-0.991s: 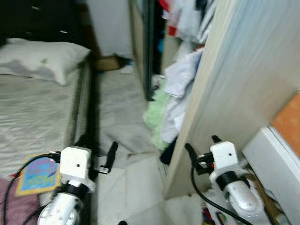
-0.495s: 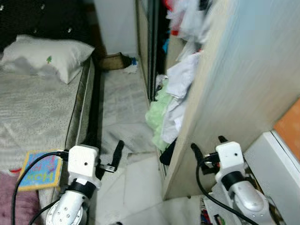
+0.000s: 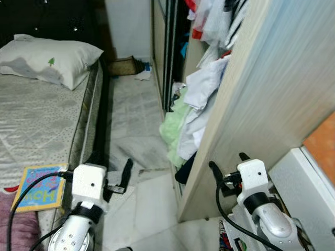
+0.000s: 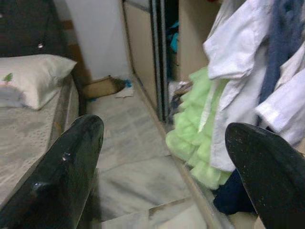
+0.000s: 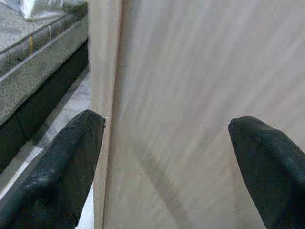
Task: Clean up the room
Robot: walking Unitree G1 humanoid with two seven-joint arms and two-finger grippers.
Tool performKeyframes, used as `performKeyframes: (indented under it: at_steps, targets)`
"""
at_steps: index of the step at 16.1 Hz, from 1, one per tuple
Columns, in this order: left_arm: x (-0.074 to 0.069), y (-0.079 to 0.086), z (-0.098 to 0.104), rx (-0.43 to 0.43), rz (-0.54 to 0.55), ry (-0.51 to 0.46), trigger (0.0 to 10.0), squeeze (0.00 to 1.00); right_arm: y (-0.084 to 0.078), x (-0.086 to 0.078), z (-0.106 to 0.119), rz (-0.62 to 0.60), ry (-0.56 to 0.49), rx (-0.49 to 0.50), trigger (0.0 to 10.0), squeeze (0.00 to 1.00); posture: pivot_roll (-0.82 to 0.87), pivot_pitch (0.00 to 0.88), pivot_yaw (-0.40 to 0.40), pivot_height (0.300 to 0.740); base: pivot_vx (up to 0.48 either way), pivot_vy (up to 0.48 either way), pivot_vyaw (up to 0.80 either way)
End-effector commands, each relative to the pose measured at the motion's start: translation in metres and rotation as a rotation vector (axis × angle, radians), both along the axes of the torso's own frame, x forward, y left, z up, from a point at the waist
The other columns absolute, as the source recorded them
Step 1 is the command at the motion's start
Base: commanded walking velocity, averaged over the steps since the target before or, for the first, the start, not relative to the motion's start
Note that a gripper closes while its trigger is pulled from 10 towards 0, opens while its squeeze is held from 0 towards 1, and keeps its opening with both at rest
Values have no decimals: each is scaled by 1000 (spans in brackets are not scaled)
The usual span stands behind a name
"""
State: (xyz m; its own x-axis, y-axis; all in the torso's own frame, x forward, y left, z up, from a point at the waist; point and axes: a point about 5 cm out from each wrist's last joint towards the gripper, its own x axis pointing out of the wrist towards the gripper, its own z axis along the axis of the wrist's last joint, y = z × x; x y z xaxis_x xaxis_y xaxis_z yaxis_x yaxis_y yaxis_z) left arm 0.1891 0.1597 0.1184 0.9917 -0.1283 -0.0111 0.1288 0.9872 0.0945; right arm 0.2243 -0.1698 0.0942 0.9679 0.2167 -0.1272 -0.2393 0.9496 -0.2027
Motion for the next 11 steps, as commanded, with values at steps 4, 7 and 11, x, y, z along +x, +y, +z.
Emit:
performKeyframes:
  at_steps: [4, 7, 11]
  targets:
    - [-27, 40, -24, 46, 161, 118, 10000, 0, -9, 1, -5, -29, 28, -9, 10000, 0, -9, 134, -46, 740, 0, 0, 0]
    - [-22, 36, -17, 41, 147, 90, 10000, 0, -28, 5, -18, -115, 67, -25, 10000, 0, 0, 128, -44, 740, 0, 0, 0]
    - [-8, 26, -8, 25, 93, 33, 10000, 0, -52, -3, -43, -208, 164, -36, 10000, 0, -3, 120, -38, 740, 0, 0, 0]
